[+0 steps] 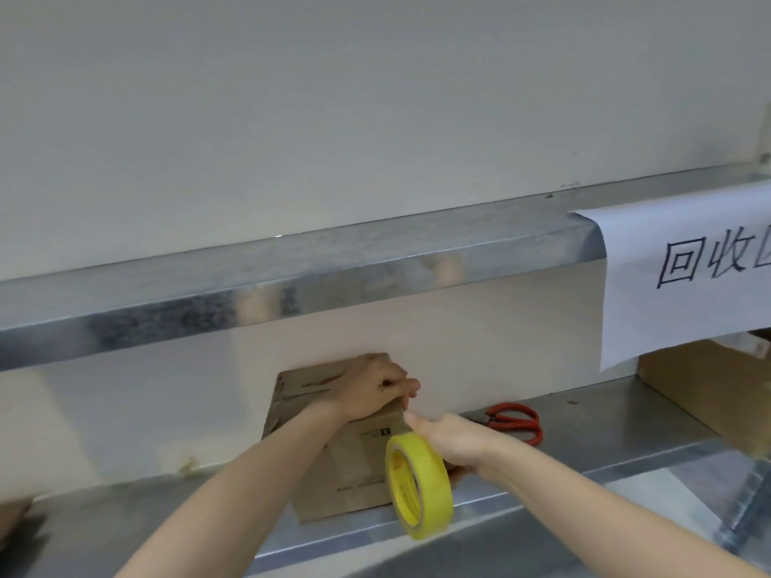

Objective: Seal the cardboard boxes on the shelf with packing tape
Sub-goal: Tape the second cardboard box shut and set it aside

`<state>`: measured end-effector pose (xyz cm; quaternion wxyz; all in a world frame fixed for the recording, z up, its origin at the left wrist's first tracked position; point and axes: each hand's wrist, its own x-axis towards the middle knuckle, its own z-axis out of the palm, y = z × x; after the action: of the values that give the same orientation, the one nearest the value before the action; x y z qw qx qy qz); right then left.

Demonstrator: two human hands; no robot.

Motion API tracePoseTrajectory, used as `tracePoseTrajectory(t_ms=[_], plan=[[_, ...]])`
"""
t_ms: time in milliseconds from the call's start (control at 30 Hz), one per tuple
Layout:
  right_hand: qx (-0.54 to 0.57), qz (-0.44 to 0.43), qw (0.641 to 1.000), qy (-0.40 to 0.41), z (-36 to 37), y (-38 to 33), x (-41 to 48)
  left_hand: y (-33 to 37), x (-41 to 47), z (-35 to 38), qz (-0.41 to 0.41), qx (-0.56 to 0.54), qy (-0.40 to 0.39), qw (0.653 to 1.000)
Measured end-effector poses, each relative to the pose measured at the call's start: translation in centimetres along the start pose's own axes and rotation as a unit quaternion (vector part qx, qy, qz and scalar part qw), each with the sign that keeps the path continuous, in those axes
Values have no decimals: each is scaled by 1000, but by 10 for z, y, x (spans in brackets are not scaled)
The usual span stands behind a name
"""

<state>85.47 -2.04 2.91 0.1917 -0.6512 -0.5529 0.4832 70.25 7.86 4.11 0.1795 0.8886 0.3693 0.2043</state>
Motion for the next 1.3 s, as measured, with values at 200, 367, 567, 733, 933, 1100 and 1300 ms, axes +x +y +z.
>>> tracePoseTrajectory(t_ms=[200,367,567,733,933,1100,1300], plan=[[-38,-4,999,-22,9,-2,-3,-5,6,6,-29,56,12,998],[-57,10,997,-48,19,-6,-7,3,0,3,-48,93,17,994],[-50,3,996,-72,11,0,-12,26,-13,1,-175,37,104,978],[-44,-11,995,-94,5,6,-18,68,-71,8,-309,-67,400,860],[-10,-43,994,-101,-1,-4,-29,114,-137,41,-478,-254,301,785],[18,-42,987,-154,-1,0,-28,145,-124,52,-461,-387,230,765],[65,8,965,-253,-12,10,-22,140,-110,56,-454,-390,198,777]])
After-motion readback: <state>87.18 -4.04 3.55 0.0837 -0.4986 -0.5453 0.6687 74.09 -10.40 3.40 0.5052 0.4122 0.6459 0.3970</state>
